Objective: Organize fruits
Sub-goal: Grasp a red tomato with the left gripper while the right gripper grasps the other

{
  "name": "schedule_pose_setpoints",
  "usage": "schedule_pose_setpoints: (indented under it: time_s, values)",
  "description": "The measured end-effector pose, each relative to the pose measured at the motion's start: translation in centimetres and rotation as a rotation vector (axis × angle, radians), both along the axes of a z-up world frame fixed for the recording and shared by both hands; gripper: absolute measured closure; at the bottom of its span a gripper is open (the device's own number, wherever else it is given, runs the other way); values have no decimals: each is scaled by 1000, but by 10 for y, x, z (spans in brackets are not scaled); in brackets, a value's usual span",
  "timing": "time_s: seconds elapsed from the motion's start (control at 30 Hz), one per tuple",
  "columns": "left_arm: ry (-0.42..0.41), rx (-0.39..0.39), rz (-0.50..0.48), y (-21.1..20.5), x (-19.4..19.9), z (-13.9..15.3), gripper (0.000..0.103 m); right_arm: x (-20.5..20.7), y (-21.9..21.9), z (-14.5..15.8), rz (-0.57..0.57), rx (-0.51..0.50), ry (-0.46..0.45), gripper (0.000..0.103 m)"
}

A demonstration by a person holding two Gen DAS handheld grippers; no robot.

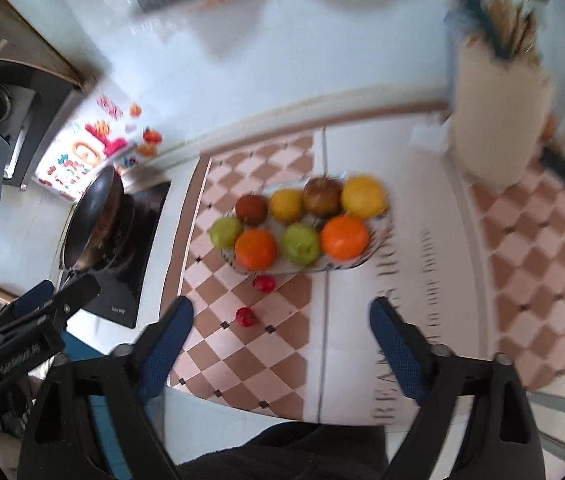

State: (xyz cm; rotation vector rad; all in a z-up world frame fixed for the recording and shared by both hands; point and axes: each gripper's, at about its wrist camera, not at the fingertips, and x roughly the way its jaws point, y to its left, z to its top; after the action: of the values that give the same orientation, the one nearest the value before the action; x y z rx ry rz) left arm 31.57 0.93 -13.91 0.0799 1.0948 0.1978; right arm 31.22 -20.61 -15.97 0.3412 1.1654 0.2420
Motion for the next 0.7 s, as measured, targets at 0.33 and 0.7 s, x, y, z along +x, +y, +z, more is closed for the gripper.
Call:
schedule_pose_setpoints:
  time_s: [0.33,0.7]
  values:
    - [226,149,176,48,27,-117,2,63,71,-151,111,87,214,44]
    - [374,126,220,60,34,-174,2,95,115,-228,117,99,295,58]
